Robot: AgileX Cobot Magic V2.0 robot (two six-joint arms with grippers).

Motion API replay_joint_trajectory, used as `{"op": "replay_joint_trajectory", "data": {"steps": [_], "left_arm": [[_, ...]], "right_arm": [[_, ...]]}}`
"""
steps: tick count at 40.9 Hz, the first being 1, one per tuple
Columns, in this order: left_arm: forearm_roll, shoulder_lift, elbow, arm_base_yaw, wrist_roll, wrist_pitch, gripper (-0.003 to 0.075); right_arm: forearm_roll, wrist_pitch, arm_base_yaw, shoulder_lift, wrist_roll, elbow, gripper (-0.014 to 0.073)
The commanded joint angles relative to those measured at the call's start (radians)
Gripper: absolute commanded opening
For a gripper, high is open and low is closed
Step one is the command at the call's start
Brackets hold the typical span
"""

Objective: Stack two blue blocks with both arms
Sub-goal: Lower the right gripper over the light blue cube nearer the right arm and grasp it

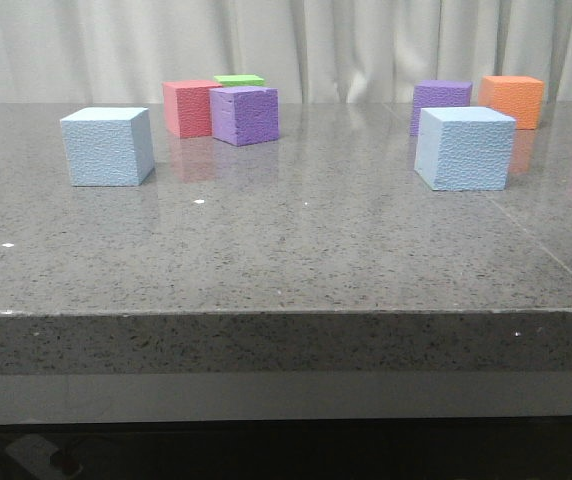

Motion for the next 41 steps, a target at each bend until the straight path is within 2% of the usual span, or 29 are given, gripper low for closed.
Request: {"op": "replay_joint_trajectory", "data": {"steps": [1, 7, 10, 14, 16, 25, 41], "left_arm": [[0.0, 0.009, -0.027, -0.002, -0.01, -0.081, 0.0365], [0.0, 0.009, -0.027, -0.002, -0.01, -0.081, 0.0365], [0.0, 0.009, -0.027, -0.002, -0.01, -0.081, 0.0365], [0.0, 0.009, -0.027, -0.002, -0.01, -0.081, 0.0365], [0.0, 0.009, -0.027, -0.002, -0.01, -0.081, 0.0365], [0.0, 0.009, -0.027, -0.002, -0.01, -0.081, 0.0365], [0.0, 0.009, -0.027, -0.002, -0.01, -0.081, 0.0365]], "right_arm": [[-0.064, -0.042, 0.05, 0.082, 0.075, -0.104, 0.0563], [-0.31, -0.031, 0.075, 0.247, 0.329, -0.237, 0.0565], [-0.38, -0.014, 0.075, 0.31, 0.395, -0.296, 0.0572], [-0.436, -0.009, 0.073, 0.39, 0.439, -0.37, 0.0636], [-0.444, -0.009, 0.068, 0.424, 0.452, -0.401, 0.0664], [-0.441, -0.011, 0.05, 0.567, 0.477, -0.51, 0.0665], [-0.433, -0.041, 0.031, 0.705, 0.477, -0.52, 0.0665]]}}
